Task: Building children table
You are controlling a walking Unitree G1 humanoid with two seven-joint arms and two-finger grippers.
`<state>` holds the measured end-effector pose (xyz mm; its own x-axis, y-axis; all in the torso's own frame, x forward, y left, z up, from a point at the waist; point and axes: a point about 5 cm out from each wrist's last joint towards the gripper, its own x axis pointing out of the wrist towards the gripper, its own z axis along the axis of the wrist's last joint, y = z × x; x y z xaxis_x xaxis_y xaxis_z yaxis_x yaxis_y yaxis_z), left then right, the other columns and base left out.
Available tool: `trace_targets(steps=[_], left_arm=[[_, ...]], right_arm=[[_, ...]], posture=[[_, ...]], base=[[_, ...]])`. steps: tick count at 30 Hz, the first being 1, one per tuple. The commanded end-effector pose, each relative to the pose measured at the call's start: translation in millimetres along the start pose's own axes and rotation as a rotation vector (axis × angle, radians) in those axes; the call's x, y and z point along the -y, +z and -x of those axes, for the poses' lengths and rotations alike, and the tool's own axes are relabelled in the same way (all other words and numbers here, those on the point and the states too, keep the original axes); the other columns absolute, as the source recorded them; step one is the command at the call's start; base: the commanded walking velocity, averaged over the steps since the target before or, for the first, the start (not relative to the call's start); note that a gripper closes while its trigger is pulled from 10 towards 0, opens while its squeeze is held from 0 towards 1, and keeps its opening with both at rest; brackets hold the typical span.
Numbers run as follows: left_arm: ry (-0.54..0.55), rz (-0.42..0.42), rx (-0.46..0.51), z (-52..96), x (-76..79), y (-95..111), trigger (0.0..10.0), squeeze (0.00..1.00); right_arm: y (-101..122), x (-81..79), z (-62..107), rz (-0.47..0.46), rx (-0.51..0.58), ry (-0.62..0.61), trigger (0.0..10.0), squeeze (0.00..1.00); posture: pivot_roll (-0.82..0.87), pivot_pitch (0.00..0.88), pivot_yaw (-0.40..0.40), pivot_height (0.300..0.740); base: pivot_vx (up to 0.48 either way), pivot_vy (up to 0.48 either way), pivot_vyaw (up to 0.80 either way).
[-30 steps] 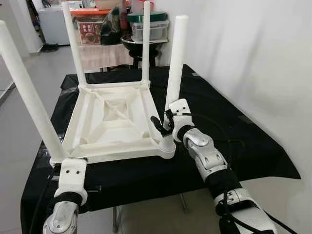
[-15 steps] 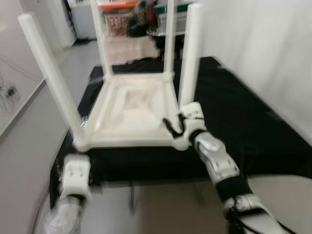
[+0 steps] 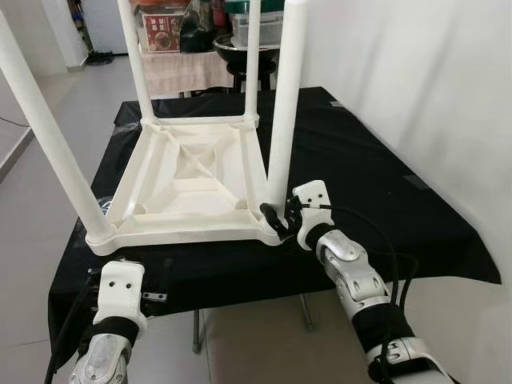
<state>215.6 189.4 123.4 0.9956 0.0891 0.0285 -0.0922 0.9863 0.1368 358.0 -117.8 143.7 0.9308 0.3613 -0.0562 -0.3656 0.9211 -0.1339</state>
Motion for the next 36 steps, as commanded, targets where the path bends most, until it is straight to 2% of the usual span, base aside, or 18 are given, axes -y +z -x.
trace_targets(steps=[1,7,8,9,10,16,21,24,27,29,32,33,36], left_arm=[[-0.014,0.007,-0.006,-1.4,1.1,-1.1,10.0,1.00],[-0.020,0.005,-0.017,-2.8,2.5,-1.8,10.0,1.00],[-0.029,0.000,-0.022,-3.2,3.6,-1.8,10.0,1.00],[-0.039,-0.003,-0.027,-2.9,5.0,-1.7,10.0,0.05],[-0.047,-0.006,-0.031,-1.9,6.2,-1.5,10.0,0.00],[-0.041,-0.009,-0.043,4.2,4.5,-1.5,10.0,0.00],[-0.034,-0.012,-0.048,5.7,2.6,-1.7,10.0,0.00],[-0.034,-0.012,-0.048,5.0,2.3,-1.2,10.0,0.00],[-0.037,-0.013,-0.049,3.4,2.0,-0.8,10.0,0.00],[-0.037,-0.013,-0.049,3.4,2.0,-0.8,10.0,0.00],[-0.047,-0.015,-0.045,1.3,3.1,-0.3,10.0,0.00],[-0.047,-0.015,-0.045,1.3,3.1,-0.3,10.0,0.00],[-0.039,-0.020,-0.034,-2.1,3.9,1.5,10.0,0.00]], right_arm=[[0.5,8.0,-0.2,-0.024,0.001,-0.054,10.0,0.00],[8.1,10.1,-7.3,-0.032,0.020,-0.064,10.0,0.00],[13.9,13.1,-13.0,-0.023,0.030,-0.073,10.0,0.00],[21.6,19.1,-19.6,-0.025,0.041,-0.093,10.0,0.00],[30.2,26.2,-25.4,-0.033,0.049,-0.118,10.0,0.00],[55.2,37.2,-37.2,-0.060,0.080,-0.164,10.0,0.00],[61.5,31.6,-41.3,-0.074,0.089,-0.149,10.0,0.00],[57.0,25.6,-41.4,-0.077,0.084,-0.122,10.0,0.00],[36.8,21.1,-35.0,-0.082,0.060,-0.091,10.0,0.00],[36.8,21.1,-35.0,-0.082,0.060,-0.091,10.0,0.00],[14.0,21.9,-18.1,-0.103,0.051,-0.081,10.0,0.00],[14.0,21.9,-18.1,-0.103,0.051,-0.081,10.0,0.00],[1.2,20.3,0.4,-0.107,0.057,-0.085,10.0,0.00]], posture=[[-0.02,0.000,-0.006,0.740],[-0.01,0.000,-0.005,0.740],[-0.01,0.000,-0.003,0.740],[0.01,0.000,-0.008,0.740],[0.02,0.000,-0.014,0.740],[0.04,0.000,-0.025,0.740],[0.04,0.000,-0.026,0.740],[0.04,0.000,-0.024,0.740],[0.02,0.000,-0.015,0.740],[0.02,0.000,-0.015,0.740],[0.00,0.000,-0.010,0.740],[0.00,0.000,-0.010,0.740],[-0.01,0.000,-0.006,0.740]], base=[[0.000,0.000,0.00],[0.000,0.000,0.00],[0.000,0.000,0.00],[0.000,0.000,0.00],[0.000,0.000,0.00],[0.000,0.000,0.00],[0.000,0.000,0.00],[0.000,0.000,0.00],[0.000,0.000,0.00],[0.000,0.000,0.00],[0.000,0.000,0.00],[0.000,0.000,0.00],[0.000,0.000,0.00]])
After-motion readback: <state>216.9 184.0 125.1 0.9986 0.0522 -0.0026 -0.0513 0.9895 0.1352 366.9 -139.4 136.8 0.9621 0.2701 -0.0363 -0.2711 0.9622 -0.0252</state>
